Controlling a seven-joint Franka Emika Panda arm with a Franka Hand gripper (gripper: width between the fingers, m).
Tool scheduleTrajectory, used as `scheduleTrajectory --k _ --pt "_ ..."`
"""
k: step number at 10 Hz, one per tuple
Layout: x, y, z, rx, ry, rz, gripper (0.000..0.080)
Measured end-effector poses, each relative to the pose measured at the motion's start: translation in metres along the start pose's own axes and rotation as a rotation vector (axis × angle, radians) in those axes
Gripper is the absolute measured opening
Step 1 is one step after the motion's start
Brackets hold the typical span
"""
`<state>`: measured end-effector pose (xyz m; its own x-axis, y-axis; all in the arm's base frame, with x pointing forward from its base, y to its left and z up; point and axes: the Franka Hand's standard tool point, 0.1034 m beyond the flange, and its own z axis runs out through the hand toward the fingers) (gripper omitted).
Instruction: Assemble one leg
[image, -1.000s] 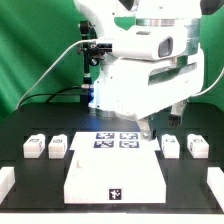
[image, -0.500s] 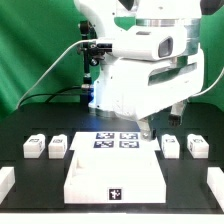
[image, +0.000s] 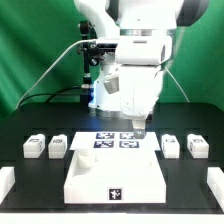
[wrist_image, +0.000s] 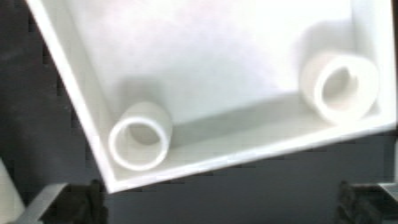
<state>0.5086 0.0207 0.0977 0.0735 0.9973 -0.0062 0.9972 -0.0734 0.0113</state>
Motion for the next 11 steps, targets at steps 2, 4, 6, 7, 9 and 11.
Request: scheduleTrajectory --k 2,4,6,7,9,11 --pt "-0.001 0.0 0.001 0.001 -0.002 -0.029 0.065" --pt "-0.002 -0.003 0.004 -0.005 -0.002 -0.032 0.065" --pt "-0.009 -0.047 0.029 0.014 -0.001 -0.054 0.065" --pt "-0.018 -0.072 0.043 0.027 0.0 -0.063 0.065" --pt "-0.03 -0.098 0.066 0.054 0.007 -0.039 0.065" --pt "-0.039 -0.1 0.082 0.068 0.014 -0.015 0.065"
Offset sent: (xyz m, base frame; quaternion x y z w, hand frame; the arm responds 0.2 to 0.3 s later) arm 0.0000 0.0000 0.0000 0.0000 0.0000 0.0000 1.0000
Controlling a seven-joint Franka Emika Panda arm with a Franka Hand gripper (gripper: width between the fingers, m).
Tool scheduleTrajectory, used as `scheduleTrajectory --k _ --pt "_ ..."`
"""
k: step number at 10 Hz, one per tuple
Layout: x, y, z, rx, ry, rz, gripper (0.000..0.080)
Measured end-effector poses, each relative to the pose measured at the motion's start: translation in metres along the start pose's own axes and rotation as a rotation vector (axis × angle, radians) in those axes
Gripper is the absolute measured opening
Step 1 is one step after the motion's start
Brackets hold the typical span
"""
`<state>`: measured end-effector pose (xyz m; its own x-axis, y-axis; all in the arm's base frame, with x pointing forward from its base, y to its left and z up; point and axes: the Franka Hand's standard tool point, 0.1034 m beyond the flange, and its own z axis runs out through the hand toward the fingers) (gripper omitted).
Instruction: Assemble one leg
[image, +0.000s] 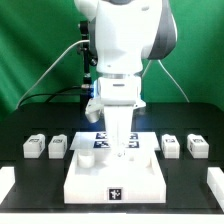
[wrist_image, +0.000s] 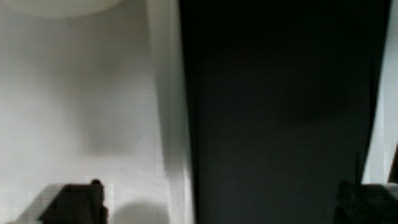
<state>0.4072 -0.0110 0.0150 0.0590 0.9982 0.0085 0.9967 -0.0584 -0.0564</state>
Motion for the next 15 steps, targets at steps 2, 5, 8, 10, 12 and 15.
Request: scheduleTrajectory --k 2,5,8,10,12,15 --pt "-0.0037 0.0033 0.001 0.0 0.001 0.015 0.065" --pt "-0.0039 0.0028 0.0017 0.001 0.001 0.015 0.0253" --pt "-0.004 0.004 0.0012 -0.004 0.002 0.016 0.0059" --pt "-0.004 0.0041 0.0012 -0.004 0.002 0.017 0.0059" --pt "-0.0041 0.0041 0.0012 -0.004 0.002 0.017 0.0059" --pt "-0.0041 0.0041 0.0012 -0.004 0.002 0.017 0.006"
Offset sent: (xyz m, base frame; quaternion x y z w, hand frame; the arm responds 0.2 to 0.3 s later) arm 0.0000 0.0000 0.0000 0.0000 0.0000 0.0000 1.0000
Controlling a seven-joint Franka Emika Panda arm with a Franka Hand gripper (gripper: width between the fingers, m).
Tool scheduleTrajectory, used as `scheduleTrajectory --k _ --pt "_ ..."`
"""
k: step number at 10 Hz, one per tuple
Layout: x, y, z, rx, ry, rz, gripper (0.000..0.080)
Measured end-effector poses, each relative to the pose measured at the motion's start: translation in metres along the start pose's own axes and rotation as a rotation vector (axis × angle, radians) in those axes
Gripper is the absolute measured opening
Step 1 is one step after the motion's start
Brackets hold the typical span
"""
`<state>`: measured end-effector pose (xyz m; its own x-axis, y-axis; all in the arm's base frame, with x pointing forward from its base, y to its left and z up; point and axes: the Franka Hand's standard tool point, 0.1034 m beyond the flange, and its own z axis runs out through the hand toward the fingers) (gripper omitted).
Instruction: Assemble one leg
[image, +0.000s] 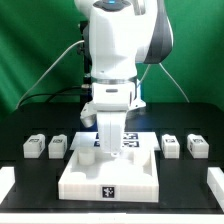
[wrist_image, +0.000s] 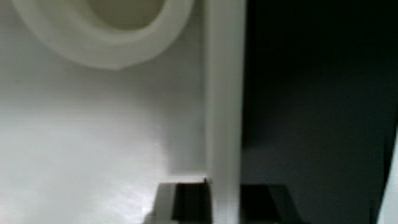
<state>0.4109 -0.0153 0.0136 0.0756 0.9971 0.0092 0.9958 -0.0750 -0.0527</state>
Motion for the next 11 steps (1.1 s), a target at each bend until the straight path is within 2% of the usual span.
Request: scheduleTrajectory --k 2,3,8,11 --pt "0.001 0.002 0.0 -0.002 0.001 -0.002 0.006" --pt "0.005 0.01 0.0 -0.01 0.004 -0.009 0.006" --pt "0.06 0.057 -0.002 -0.062 0.049 -0.028 0.006" --pt "0.078 0.077 -0.003 -0.085 0.062 -0.001 0.006"
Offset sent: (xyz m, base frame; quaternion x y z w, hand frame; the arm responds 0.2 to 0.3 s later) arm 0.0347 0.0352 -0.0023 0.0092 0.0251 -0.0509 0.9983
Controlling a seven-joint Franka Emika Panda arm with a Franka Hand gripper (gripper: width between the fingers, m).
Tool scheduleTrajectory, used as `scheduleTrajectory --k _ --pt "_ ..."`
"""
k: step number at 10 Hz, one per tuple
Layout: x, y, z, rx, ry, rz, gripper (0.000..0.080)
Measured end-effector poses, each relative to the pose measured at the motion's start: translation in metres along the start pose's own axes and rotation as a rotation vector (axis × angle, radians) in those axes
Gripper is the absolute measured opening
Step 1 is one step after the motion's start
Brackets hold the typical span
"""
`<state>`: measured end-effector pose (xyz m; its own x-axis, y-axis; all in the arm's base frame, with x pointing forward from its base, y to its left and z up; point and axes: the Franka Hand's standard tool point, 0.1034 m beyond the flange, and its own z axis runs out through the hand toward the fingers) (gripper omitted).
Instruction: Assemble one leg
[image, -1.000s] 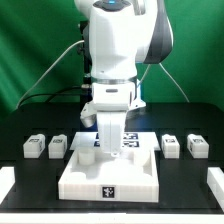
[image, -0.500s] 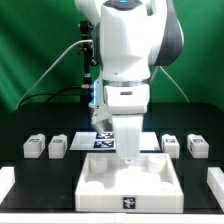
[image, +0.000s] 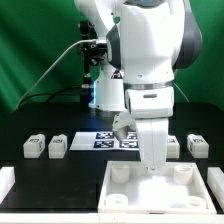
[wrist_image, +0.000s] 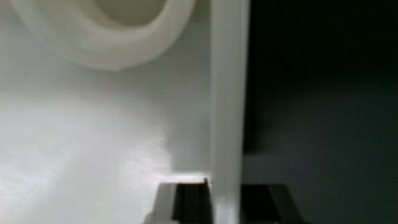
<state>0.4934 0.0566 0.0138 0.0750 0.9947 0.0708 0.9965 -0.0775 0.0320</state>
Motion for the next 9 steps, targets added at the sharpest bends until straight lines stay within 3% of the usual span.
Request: scheduleTrajectory --k 2,4,8,9 --pt "0.0108 0.0022 0.0008 0.013 -0.002 -0.02 0.006" --pt "0.0134 0.0018 0.0009 0.027 -0.004 -0.026 0.006" --pt "0.0136 0.0011 0.0012 0.031 -0.005 -0.02 0.006" --pt "0.0133 0.0011 0.0012 0.031 -0.005 -0.019 0.0261"
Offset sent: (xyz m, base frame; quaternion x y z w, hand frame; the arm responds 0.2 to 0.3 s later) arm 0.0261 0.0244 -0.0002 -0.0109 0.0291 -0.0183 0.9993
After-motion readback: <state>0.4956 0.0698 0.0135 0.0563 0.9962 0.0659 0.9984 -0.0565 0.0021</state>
